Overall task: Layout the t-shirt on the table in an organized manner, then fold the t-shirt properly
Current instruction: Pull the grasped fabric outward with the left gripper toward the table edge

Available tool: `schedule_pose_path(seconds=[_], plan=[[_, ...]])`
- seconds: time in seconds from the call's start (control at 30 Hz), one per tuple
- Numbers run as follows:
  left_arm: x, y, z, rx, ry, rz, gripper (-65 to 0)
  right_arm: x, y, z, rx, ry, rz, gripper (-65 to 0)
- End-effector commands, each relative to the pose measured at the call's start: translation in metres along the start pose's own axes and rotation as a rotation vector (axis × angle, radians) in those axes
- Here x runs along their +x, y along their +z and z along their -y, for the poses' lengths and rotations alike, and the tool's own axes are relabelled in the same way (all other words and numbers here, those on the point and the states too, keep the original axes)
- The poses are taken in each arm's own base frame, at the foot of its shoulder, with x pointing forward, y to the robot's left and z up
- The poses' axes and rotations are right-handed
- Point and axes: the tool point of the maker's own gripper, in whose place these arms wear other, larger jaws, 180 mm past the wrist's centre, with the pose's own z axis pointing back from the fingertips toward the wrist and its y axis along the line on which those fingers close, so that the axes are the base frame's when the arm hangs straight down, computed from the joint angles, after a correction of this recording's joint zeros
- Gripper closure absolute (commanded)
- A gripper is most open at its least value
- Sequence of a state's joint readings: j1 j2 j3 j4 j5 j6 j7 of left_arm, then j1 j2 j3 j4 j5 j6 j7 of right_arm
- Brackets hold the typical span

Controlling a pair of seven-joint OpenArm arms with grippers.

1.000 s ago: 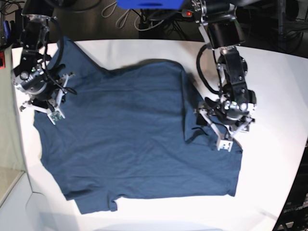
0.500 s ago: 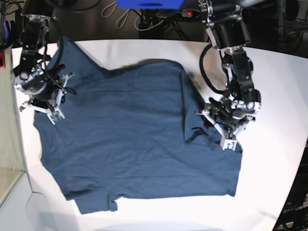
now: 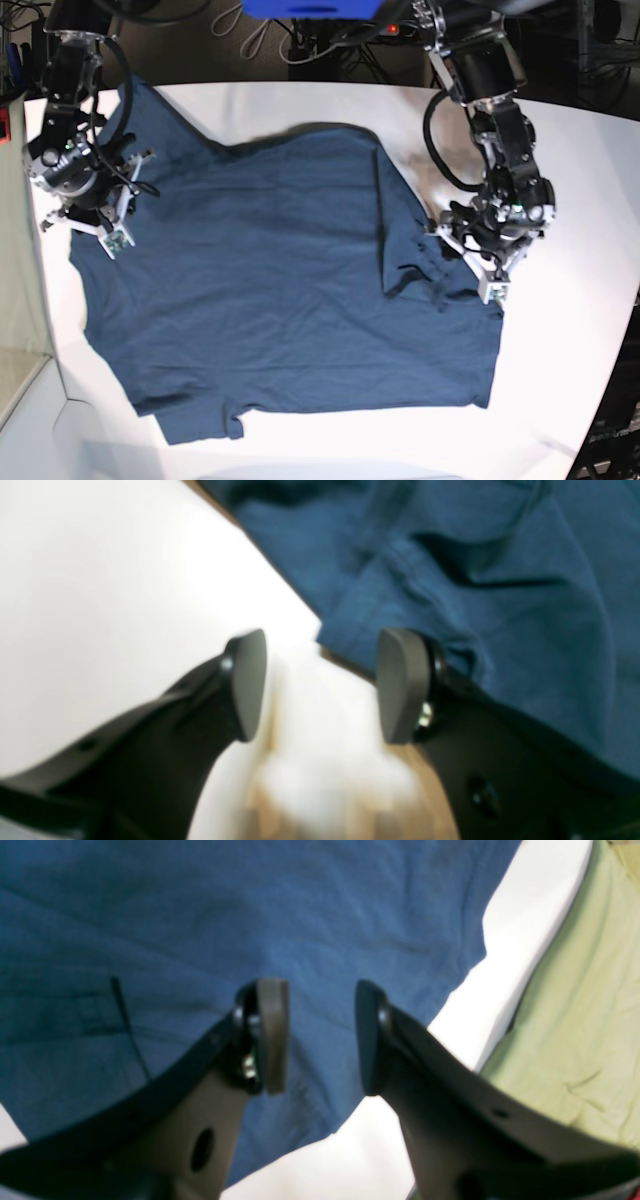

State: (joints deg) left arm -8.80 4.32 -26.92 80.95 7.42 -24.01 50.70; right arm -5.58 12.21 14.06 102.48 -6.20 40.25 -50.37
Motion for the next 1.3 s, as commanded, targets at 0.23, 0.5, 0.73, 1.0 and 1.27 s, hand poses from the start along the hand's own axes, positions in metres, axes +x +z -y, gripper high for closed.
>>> schedule_pose_path(seconds=[0.23, 0.5, 0.73, 1.0, 1.27], plan=[[0.024, -0.008, 0.008, -0.028, 0.011, 0.066, -33.9, 0.009, 0.004, 0.009, -0.024, 0.006, 0.031, -23.5], [0.024, -0.008, 0.009, -0.033, 0.008, 0.073, -11.7, 0.009, 0.004, 0.010, -0.026, 0.007, 0.031, -23.5], [0.025, 0.005, 0.004, -0.012, 0.004, 0.103, -0.2, 0.010, 0.004, 0.010, -0.027, 0.007, 0.033, -23.5], [0.025, 0.071, -0.003, -0.014, 0.011, 0.182, -0.3, 0.010, 0.004, 0.010, -0.026, 0.006, 0.033, -23.5], [-0.051, 0.124, -0.032, 0.049, 0.072, 0.092, -0.3, 0.009, 0.003, 0.007, -0.020, 0.002, 0.032, -23.5]])
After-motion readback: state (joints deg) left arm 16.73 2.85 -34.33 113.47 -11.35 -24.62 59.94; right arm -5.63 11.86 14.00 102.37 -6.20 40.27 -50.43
